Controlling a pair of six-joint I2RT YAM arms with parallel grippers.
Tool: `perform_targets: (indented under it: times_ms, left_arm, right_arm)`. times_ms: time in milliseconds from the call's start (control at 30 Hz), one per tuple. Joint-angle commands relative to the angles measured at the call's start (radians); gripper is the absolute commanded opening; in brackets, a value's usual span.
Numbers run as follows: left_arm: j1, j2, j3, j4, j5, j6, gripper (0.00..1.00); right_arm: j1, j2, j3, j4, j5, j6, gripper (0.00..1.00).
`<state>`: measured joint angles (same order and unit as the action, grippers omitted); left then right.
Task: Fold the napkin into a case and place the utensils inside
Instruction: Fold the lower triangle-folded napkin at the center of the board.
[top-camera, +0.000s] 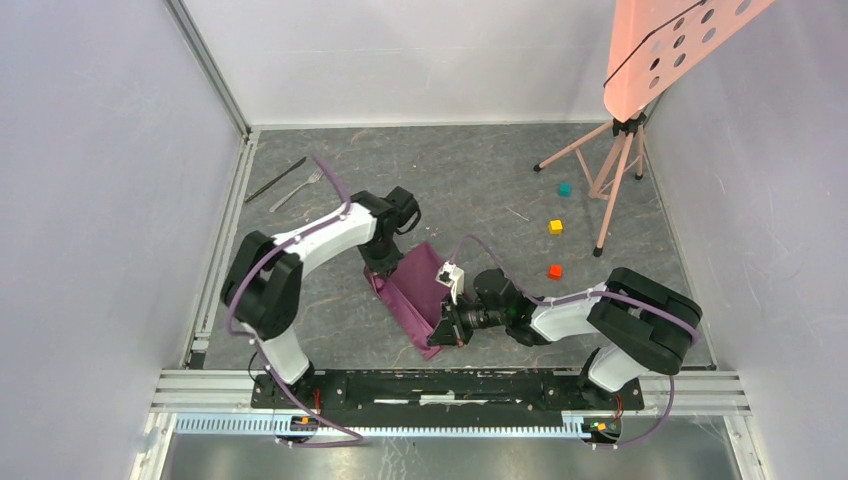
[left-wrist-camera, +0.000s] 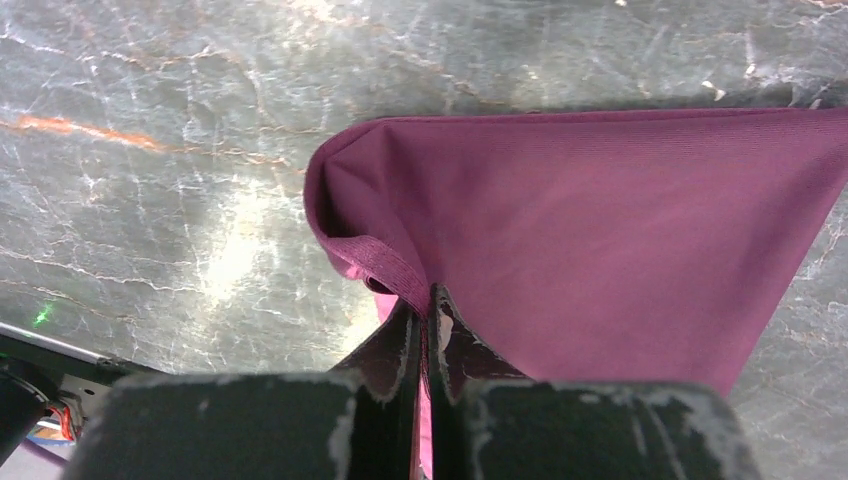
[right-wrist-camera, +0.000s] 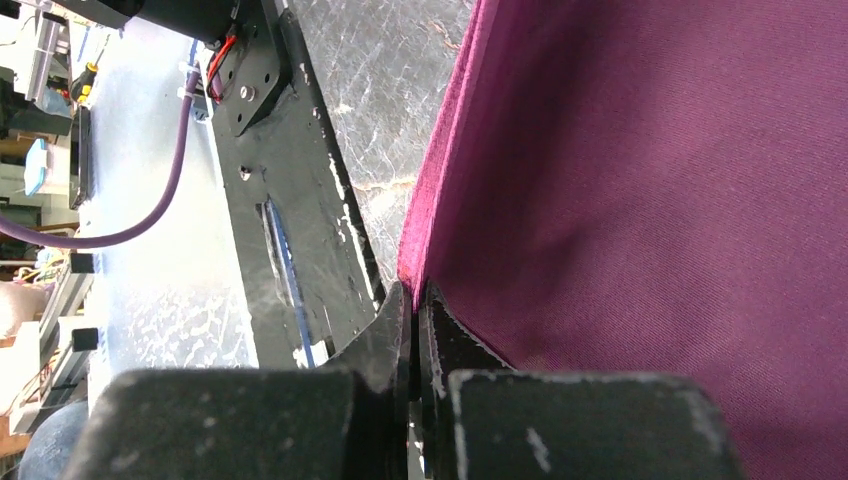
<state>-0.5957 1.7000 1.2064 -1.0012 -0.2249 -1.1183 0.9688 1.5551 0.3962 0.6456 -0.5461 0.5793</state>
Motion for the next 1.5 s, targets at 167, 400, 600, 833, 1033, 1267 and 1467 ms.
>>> perform_targets:
  times_ms: [167, 400, 600, 833, 1033, 1267, 1467]
  left_arm:
    - [-0.052, 0.201, 0.222, -0.093, -0.224, -0.017, 0.02]
    - [-0.079, 0.273, 0.256, -0.091, -0.228, 0.039, 0.02]
    - [-0.101, 0.309, 0.278, -0.09, -0.223, 0.064, 0.02]
    - [-0.11, 0.313, 0.281, -0.092, -0.214, 0.073, 0.02]
    - [-0.118, 0.304, 0.28, -0.091, -0.209, 0.079, 0.02]
    - [-0.124, 0.297, 0.281, -0.091, -0.202, 0.083, 0.02]
    - [-0.124, 0.284, 0.28, -0.091, -0.2, 0.083, 0.02]
  right_arm:
    - [0.001, -0.013, -0.033, -0.112, -0.042, -0.059, 0.08]
    - [-0.011, -0.055, -0.016, -0.214, 0.033, -0.129, 0.2]
    - [-0.015, -0.087, 0.008, -0.27, 0.094, -0.181, 0.37]
    - [-0.016, -0.186, 0.051, -0.383, 0.251, -0.256, 0.65]
    - [-0.017, -0.236, 0.112, -0.471, 0.408, -0.3, 0.75]
    - [-0.021, -0.126, 0.179, -0.374, 0.391, -0.284, 0.7]
    - [-0.02, -0.027, 0.203, -0.24, 0.349, -0.237, 0.5]
